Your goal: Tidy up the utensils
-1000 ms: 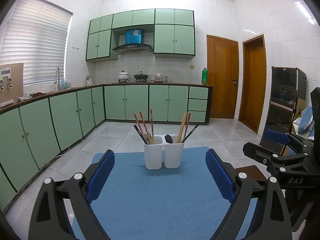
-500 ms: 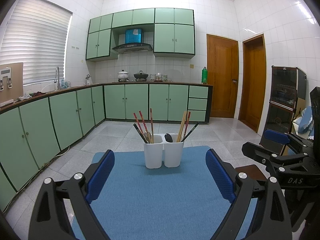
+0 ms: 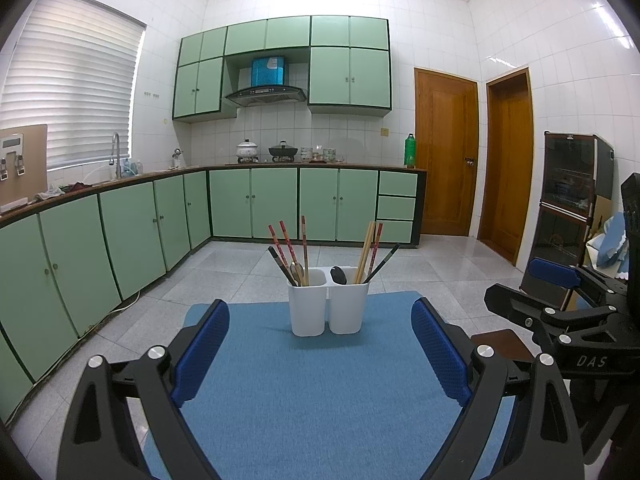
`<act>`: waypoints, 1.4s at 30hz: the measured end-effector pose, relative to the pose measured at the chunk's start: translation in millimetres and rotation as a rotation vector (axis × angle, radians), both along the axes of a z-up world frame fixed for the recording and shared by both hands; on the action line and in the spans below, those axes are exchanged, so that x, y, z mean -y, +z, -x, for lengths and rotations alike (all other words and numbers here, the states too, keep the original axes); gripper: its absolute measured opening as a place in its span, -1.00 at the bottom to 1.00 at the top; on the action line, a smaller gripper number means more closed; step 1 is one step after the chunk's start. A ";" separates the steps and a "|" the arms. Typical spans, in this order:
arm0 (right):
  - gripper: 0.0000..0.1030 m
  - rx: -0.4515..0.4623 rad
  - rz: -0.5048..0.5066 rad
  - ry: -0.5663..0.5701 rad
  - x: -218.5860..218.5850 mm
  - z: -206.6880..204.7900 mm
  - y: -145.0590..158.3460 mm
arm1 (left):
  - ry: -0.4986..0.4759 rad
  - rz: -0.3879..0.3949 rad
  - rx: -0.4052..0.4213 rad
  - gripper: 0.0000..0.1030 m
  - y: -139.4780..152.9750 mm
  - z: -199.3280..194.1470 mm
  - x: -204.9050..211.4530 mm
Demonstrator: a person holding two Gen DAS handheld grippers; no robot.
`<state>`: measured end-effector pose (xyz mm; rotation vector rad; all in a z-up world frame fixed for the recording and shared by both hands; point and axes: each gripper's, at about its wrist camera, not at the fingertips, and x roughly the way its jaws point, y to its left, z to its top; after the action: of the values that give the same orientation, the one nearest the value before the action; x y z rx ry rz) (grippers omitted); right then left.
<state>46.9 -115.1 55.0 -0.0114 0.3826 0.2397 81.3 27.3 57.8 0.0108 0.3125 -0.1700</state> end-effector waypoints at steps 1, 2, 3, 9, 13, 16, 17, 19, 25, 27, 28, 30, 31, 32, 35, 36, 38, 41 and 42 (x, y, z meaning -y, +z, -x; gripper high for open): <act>0.88 0.000 0.000 -0.001 0.2 -0.1 -0.1 | 0.000 0.000 0.001 0.76 0.0 0.1 -0.1; 0.88 0.000 0.000 -0.001 0.6 -0.2 -0.2 | 0.000 0.000 0.001 0.76 0.1 0.1 -0.2; 0.88 0.000 0.000 -0.001 -0.1 0.3 0.1 | 0.000 0.000 0.001 0.76 0.2 0.0 -0.2; 0.88 -0.001 0.000 0.000 0.7 1.0 -0.2 | 0.001 0.000 0.000 0.76 -0.1 -1.0 -0.8; 0.88 -0.002 0.000 0.001 0.8 1.1 -1.1 | 0.001 0.000 0.000 0.76 -0.4 -1.0 -0.8; 0.88 -0.003 -0.001 0.001 0.7 1.1 -1.1 | 0.001 0.000 0.000 0.76 -0.4 -1.0 -0.8; 0.88 -0.003 -0.001 0.001 -0.1 1.8 -0.9 | 0.001 0.000 0.000 0.76 -0.4 -1.0 -0.9; 0.88 -0.003 -0.001 0.001 0.7 1.3 -1.0 | 0.001 0.000 -0.001 0.76 -0.4 -1.1 -0.8; 0.88 -0.006 -0.002 0.000 -0.9 1.2 -2.7 | 0.001 -0.001 -0.002 0.76 -1.2 -1.0 -0.5; 0.88 -0.006 -0.001 0.000 -0.8 1.2 -2.7 | 0.001 0.001 -0.004 0.76 -1.7 -0.9 -0.3; 0.88 -0.008 -0.001 -0.001 -0.8 -0.4 -3.5 | 0.001 0.001 -0.006 0.76 -2.6 -1.4 0.1; 0.88 -0.009 0.000 -0.002 -1.5 -1.0 -4.3 | 0.000 0.003 -0.009 0.76 -3.2 -1.4 0.4; 0.88 -0.009 0.000 -0.002 -1.6 -0.9 -4.2 | -0.001 0.003 -0.010 0.76 -3.3 -1.3 -0.1; 0.88 -0.008 0.000 -0.002 -1.2 -1.1 -4.2 | 0.000 0.003 -0.010 0.76 -3.7 -1.2 0.9; 0.88 -0.009 0.001 -0.003 -1.7 -1.0 -4.5 | 0.000 0.003 -0.011 0.76 -3.6 -1.2 1.0; 0.88 -0.009 0.000 -0.002 -0.8 -1.2 -4.3 | 0.000 0.003 -0.012 0.76 -3.6 -1.7 1.3; 0.88 -0.011 -0.001 -0.002 -1.1 -1.2 -4.5 | 0.003 -0.003 -0.014 0.76 -3.8 -2.2 1.7; 0.88 -0.014 -0.001 -0.005 0.9 -3.6 -5.2 | 0.004 -0.005 -0.014 0.76 -3.6 -3.7 2.8; 0.88 -0.014 -0.001 -0.006 1.0 -4.3 -5.2 | 0.006 -0.006 -0.015 0.76 -3.7 -3.8 2.8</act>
<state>51.1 -116.1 49.8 -0.0075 0.3964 0.2344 85.1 24.5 54.0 0.0144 0.3282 -0.1628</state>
